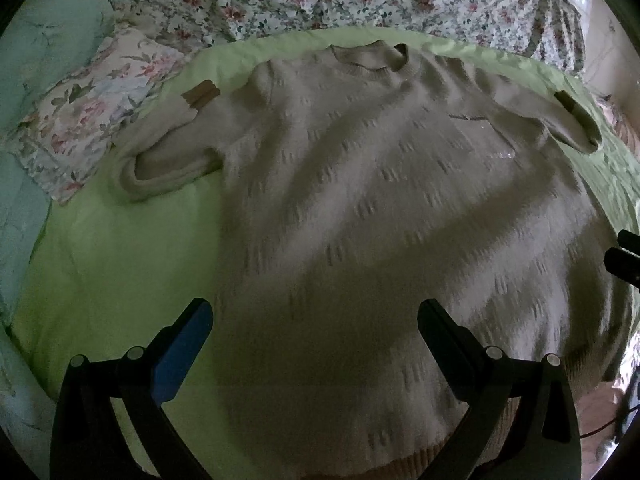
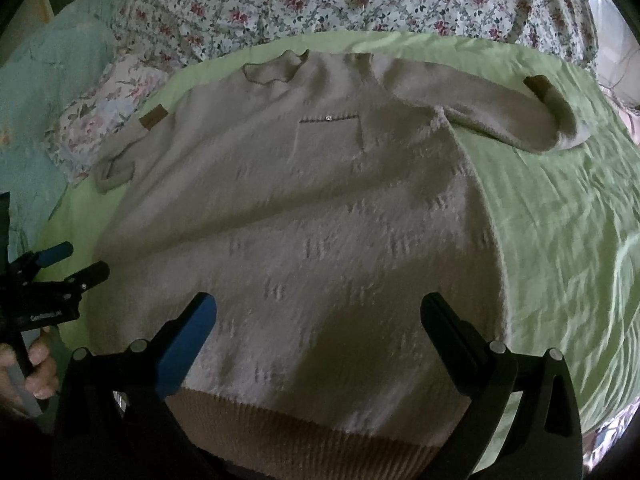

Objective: Fold small clothes

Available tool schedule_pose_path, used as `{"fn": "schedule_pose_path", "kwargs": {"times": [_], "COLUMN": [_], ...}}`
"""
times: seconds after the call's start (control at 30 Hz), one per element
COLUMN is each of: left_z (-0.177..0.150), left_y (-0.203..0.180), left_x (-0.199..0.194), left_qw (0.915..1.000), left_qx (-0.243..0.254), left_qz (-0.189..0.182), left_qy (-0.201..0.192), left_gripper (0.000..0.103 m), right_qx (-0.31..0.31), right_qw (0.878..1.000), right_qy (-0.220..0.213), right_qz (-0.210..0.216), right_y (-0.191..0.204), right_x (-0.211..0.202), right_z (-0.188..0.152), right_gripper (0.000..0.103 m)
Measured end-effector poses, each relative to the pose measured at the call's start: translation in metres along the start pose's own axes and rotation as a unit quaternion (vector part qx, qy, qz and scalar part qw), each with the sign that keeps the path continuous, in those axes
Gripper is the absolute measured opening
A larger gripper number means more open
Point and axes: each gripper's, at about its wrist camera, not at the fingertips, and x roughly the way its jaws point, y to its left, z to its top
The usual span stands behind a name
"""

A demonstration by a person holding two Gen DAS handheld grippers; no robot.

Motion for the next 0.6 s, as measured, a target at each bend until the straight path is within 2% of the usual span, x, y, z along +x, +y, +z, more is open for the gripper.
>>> {"fn": "schedule_pose_path", "kwargs": {"times": [0.13,0.37,0.47,0.6], "left_z": [0.013,0.034,0.038,0.043], "left_y": [0.004,0.009,0.008,0.003], "left_x": [0.007,0.021,0.026,0.034], "left_qw": [1.0,0.9999,0.9999,0.9999], "left_qx": [-0.008,-0.013,-0.011,-0.014], "left_qz": [0.0,0.005,0.009,-0.004], "left_qy": [-0.004,-0.002,0.004,0.003], "left_gripper": [0.102,0.102,0.102,0.102], "right_qx": [0.008,0.019,0.037,0.092], "right_qw": [1.0,0.999,0.997,0.99], "right_qy": [-0.007,-0.034,-0.045,-0.07], "right_qz": [0.001,-0.026,-0.041,-0.079], "right_y": [-0.011,-0.048,-0.083,-0.158], "right_x": [0.005,0.007,0.005,0.007], "right_z": [0.009,0.044,0.069,0.115], "right_gripper": [0.099,0.082,0.077,0.07]}}
